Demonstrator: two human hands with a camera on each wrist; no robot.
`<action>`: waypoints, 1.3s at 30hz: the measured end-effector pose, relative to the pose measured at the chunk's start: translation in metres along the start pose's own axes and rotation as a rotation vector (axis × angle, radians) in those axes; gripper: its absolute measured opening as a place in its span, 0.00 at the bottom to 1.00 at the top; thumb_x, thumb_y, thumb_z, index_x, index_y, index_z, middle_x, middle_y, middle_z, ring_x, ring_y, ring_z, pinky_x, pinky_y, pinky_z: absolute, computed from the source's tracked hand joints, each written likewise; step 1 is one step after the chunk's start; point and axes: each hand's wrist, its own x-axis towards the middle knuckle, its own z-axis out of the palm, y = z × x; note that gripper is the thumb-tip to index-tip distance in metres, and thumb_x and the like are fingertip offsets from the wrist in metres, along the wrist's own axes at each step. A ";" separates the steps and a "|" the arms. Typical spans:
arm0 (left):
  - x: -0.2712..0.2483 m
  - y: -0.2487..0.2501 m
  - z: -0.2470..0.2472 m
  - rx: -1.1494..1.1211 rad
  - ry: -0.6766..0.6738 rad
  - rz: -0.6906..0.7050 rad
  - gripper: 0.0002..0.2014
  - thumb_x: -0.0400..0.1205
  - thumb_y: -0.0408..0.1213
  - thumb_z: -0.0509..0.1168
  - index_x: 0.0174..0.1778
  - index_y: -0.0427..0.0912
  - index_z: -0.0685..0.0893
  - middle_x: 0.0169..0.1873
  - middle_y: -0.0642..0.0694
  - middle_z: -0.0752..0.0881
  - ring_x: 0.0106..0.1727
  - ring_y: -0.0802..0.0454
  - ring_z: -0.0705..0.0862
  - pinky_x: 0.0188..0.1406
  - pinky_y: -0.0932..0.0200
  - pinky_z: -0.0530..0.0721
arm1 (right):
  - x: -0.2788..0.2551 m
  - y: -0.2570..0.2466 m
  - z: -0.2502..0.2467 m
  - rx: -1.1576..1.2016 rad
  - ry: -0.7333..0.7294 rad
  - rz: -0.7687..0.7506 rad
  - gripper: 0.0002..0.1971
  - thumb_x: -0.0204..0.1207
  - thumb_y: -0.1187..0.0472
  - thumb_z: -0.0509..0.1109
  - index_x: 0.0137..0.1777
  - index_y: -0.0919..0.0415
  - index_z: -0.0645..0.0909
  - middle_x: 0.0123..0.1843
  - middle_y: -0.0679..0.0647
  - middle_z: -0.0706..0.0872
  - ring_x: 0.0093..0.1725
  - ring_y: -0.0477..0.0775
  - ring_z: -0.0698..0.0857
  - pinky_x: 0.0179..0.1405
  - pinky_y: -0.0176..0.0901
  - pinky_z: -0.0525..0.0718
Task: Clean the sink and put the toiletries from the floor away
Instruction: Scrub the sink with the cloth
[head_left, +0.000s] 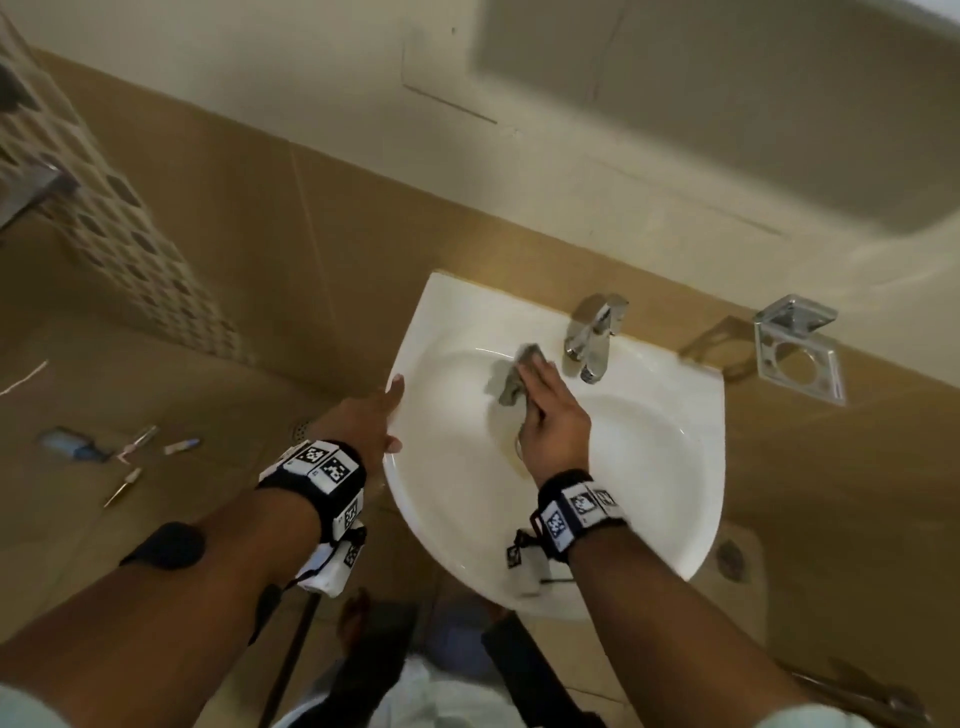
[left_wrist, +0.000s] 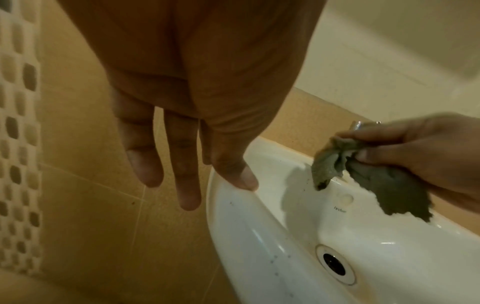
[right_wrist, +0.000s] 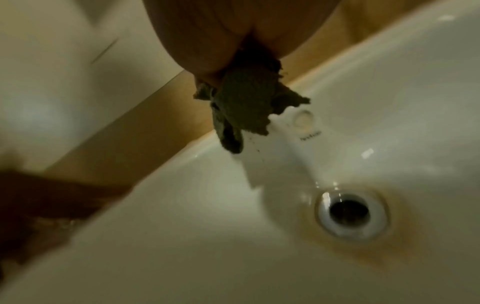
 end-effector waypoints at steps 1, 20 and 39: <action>0.003 -0.001 0.002 0.020 0.006 -0.013 0.48 0.81 0.37 0.70 0.87 0.60 0.43 0.71 0.46 0.82 0.69 0.42 0.81 0.68 0.42 0.81 | 0.012 0.003 0.007 -0.062 -0.044 -0.108 0.29 0.78 0.79 0.60 0.76 0.57 0.80 0.81 0.53 0.75 0.84 0.54 0.67 0.84 0.40 0.62; 0.012 -0.007 0.007 -0.076 0.021 -0.066 0.44 0.84 0.40 0.68 0.86 0.65 0.44 0.73 0.51 0.80 0.71 0.42 0.78 0.70 0.45 0.78 | 0.032 0.069 0.005 -0.510 -0.391 -0.222 0.45 0.64 0.82 0.60 0.86 0.68 0.57 0.89 0.61 0.53 0.89 0.60 0.44 0.85 0.60 0.61; -0.006 0.010 -0.010 -0.038 0.052 -0.158 0.40 0.85 0.43 0.65 0.84 0.73 0.46 0.54 0.52 0.89 0.61 0.50 0.82 0.60 0.51 0.83 | 0.082 0.051 0.015 -0.557 -0.514 -0.339 0.42 0.71 0.80 0.61 0.87 0.61 0.60 0.89 0.56 0.58 0.83 0.59 0.68 0.66 0.52 0.85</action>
